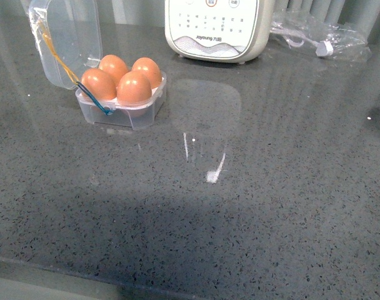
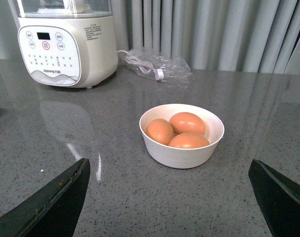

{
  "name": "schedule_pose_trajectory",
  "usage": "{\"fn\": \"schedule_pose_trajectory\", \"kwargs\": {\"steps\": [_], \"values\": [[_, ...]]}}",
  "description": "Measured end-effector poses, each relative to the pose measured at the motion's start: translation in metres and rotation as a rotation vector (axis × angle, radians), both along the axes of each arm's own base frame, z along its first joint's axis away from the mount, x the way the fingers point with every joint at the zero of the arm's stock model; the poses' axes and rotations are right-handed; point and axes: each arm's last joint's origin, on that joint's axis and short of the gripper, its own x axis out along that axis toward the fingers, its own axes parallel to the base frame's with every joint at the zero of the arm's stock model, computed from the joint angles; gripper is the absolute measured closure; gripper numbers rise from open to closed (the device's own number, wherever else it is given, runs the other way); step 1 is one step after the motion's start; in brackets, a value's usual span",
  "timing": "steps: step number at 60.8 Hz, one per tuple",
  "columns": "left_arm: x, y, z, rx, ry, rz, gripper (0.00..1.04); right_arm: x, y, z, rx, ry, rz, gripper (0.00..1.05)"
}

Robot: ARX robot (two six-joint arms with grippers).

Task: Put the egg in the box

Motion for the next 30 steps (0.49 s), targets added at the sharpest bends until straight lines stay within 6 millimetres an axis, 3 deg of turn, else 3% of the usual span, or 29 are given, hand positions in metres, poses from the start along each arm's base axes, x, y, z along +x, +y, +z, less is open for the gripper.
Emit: {"fn": "schedule_pose_trajectory", "kwargs": {"steps": [18,30], "values": [[0.054,0.011,0.011,0.011,0.029,-0.003,0.07,0.0,0.0,0.0,0.0,0.0,0.0,0.07],[0.074,0.01,0.01,-0.008,0.046,-0.013,0.07,0.0,0.0,0.0,0.0,0.0,0.0,0.07]]}}
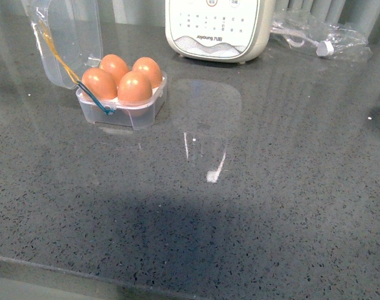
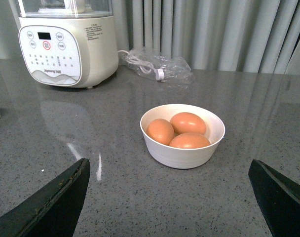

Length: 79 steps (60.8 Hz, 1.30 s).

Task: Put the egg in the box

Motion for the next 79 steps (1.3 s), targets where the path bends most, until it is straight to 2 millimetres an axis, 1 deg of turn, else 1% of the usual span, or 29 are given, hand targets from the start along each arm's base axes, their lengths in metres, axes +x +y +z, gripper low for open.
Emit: {"fn": "schedule_pose_trajectory", "kwargs": {"steps": [6,12,23,26,33,42,52,56,61,67,74,79], "values": [[0.005,-0.004,0.004,-0.002,-0.013,-0.009,0.07,0.0,0.0,0.0,0.0,0.0,0.0,0.07],[0.01,-0.012,0.007,-0.004,-0.03,-0.032,0.07,0.0,0.0,0.0,0.0,0.0,0.0,0.07],[0.018,-0.025,0.001,-0.02,-0.028,-0.053,0.07,0.0,0.0,0.0,0.0,0.0,0.0,0.07],[0.021,-0.033,-0.002,-0.03,-0.027,-0.067,0.07,0.0,0.0,0.0,0.0,0.0,0.0,0.07],[0.022,-0.052,-0.004,-0.061,-0.036,-0.09,0.07,0.0,0.0,0.0,0.0,0.0,0.0,0.07],[0.015,-0.081,-0.006,-0.088,-0.03,-0.155,0.07,0.0,0.0,0.0,0.0,0.0,0.0,0.07],[0.001,-0.115,-0.008,-0.112,-0.01,-0.238,0.07,0.0,0.0,0.0,0.0,0.0,0.0,0.07],[-0.006,-0.133,-0.012,-0.111,0.006,-0.285,0.07,0.0,0.0,0.0,0.0,0.0,0.0,0.07],[-0.012,-0.148,-0.016,-0.105,0.027,-0.316,0.07,0.0,0.0,0.0,0.0,0.0,0.0,0.07],[-0.015,-0.156,-0.018,-0.083,0.039,-0.328,0.07,0.0,0.0,0.0,0.0,0.0,0.0,0.07],[-0.016,-0.156,-0.015,-0.07,0.029,-0.331,0.07,0.0,0.0,0.0,0.0,0.0,0.0,0.07],[-0.019,-0.155,-0.008,-0.056,-0.003,-0.33,0.07,0.0,0.0,0.0,0.0,0.0,0.0,0.07]]}}
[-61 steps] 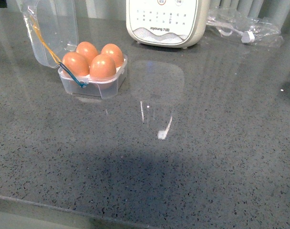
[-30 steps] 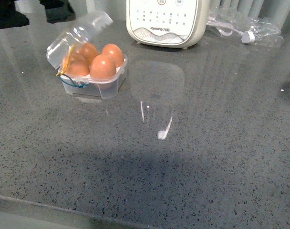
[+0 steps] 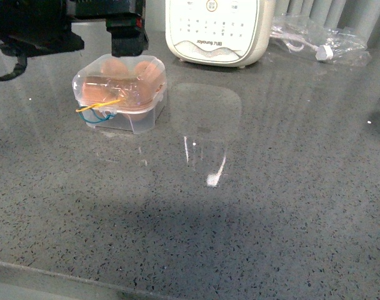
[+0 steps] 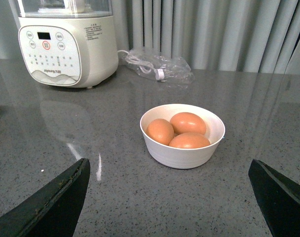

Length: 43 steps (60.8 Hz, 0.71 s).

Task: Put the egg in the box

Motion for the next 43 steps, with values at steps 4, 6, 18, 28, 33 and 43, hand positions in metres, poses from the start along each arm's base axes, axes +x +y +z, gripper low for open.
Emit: {"fn": "schedule_pose_trajectory", "kwargs": {"steps": [4,6,18,28,33,43], "values": [[-0.006,0.001,0.011,0.006,-0.039,-0.004,0.07,0.0,0.0,0.0,0.0,0.0,0.0,0.07],[-0.01,0.001,0.019,0.004,-0.065,-0.007,0.07,0.0,0.0,0.0,0.0,0.0,0.0,0.07],[-0.056,-0.001,0.068,0.042,-0.247,-0.028,0.07,0.0,0.0,0.0,0.0,0.0,0.0,0.07],[-0.119,0.018,0.083,0.093,-0.316,-0.012,0.07,0.0,0.0,0.0,0.0,0.0,0.0,0.07],[-0.144,0.037,0.084,0.105,-0.327,0.03,0.07,0.0,0.0,0.0,0.0,0.0,0.0,0.07],[-0.175,0.068,0.086,0.149,-0.359,0.135,0.07,0.0,0.0,0.0,0.0,0.0,0.0,0.07]]}}
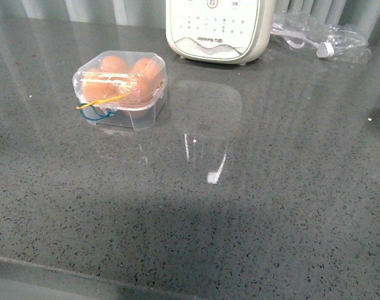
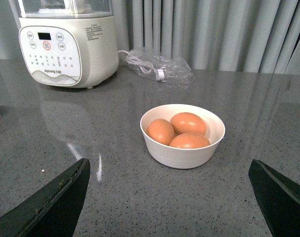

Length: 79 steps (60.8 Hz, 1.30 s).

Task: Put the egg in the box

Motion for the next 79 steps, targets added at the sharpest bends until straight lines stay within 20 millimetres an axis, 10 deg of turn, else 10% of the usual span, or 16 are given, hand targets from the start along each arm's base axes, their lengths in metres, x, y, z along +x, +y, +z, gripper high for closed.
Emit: {"fn": "schedule_pose_trajectory", "kwargs": {"steps": [5,35,79], "values": [[-0.01,0.016,-0.004,-0.005,0.001,0.068,0.09,0.0,0.0,0.0,0.0,0.0,0.0,0.07],[-0.045,0.025,-0.1,-0.163,-0.06,0.136,1.01,0.0,0.0,0.0,0.0,0.0,0.0,0.07],[-0.062,0.025,-0.145,-0.17,-0.07,0.135,1.01,0.0,0.0,0.0,0.0,0.0,0.0,0.07]]}}
